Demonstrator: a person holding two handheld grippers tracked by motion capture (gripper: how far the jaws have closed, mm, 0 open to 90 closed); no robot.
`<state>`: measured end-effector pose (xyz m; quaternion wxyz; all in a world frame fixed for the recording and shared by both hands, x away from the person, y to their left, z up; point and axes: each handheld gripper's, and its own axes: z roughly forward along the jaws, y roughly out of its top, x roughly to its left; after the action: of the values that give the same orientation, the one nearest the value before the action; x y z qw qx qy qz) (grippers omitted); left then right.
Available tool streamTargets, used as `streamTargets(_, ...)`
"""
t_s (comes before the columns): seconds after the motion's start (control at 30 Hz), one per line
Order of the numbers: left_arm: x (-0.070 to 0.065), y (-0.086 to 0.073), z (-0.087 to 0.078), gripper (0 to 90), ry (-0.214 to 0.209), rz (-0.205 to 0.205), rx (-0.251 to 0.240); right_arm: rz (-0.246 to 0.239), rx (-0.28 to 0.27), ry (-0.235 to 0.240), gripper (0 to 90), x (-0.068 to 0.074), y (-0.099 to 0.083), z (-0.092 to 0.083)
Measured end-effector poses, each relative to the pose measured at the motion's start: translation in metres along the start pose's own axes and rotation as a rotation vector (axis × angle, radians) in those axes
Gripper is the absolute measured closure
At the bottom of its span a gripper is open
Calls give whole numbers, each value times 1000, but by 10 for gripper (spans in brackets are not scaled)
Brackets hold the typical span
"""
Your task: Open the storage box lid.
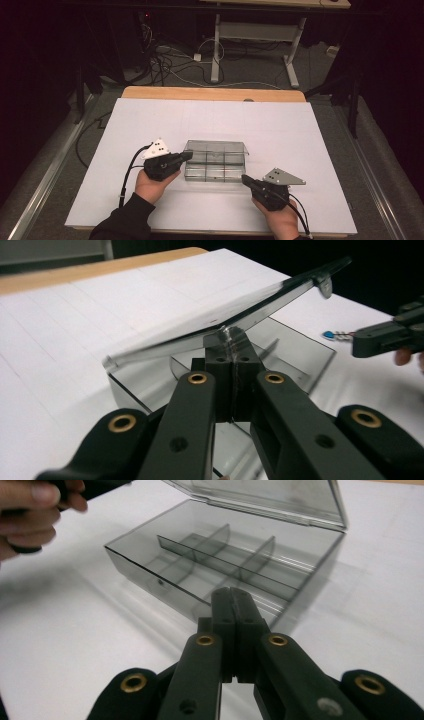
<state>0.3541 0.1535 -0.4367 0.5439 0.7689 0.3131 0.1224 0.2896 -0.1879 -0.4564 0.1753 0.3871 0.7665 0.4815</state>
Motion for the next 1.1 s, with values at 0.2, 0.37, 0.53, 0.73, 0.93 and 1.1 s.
streamTargets(0.2,16,18,11,872,30,7,15,23,11,-21,900,-8,-6,-3)
streamTargets(0.37,28,24,20,871,48,-11,19,13,9,-31,900,-9,-6,-4)
streamTargets(0.53,38,23,27,871,69,-29,30,16,5,-37,900,-9,-4,-6)
streamTargets(0.73,47,18,35,871,90,-54,54,17,2,-32,900,-12,-3,-5)
streamTargets(0.93,57,10,44,871,111,-80,91,19,-6,-32,900,-15,-1,-5)
streamTargets(1.1,52,4,32,868,102,-78,89,12,-1,-40,900,-16,0,-2)
